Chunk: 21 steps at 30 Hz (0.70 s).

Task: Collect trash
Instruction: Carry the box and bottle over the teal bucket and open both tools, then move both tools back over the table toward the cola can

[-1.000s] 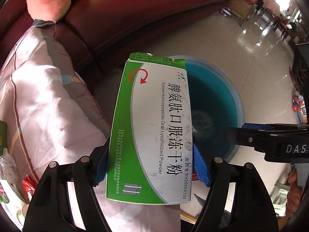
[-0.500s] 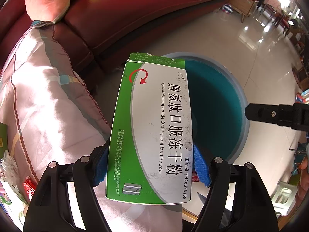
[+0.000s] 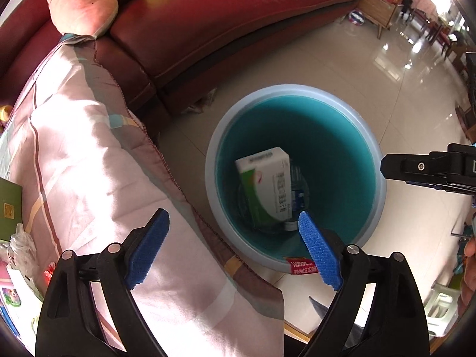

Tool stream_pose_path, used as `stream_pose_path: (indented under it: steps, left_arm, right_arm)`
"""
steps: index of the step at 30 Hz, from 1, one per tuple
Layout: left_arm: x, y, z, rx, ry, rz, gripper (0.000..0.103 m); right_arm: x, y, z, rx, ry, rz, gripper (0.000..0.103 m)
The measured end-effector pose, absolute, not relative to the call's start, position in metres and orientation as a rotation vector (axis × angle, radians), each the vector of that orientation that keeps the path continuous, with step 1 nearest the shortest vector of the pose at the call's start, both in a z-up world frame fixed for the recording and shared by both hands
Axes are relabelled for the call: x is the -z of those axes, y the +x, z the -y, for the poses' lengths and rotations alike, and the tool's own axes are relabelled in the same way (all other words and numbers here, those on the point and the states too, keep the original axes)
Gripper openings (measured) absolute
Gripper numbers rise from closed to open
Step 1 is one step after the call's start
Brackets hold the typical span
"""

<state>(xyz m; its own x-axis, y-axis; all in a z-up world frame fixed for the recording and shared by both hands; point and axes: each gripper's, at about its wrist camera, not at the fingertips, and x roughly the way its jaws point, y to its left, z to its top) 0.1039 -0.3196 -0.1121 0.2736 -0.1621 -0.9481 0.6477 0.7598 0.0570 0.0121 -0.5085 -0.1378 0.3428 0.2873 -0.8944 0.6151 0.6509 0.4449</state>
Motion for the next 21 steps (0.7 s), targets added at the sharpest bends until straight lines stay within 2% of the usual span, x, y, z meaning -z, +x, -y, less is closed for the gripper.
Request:
stream_pose_path:
  steps: [10,21]
  left_arm:
    - [0.099,0.098,0.274,0.539,0.409,-1.196,0.09]
    - [0.061,0.092,0.194,0.481,0.306,-1.143,0.091]
  right_arm:
    - [0.126,0.015,0.483,0.247,0.847,-1.26,0.078]
    - [0.098,0.029,0.415,0.152,0.736,-1.262,0.079]
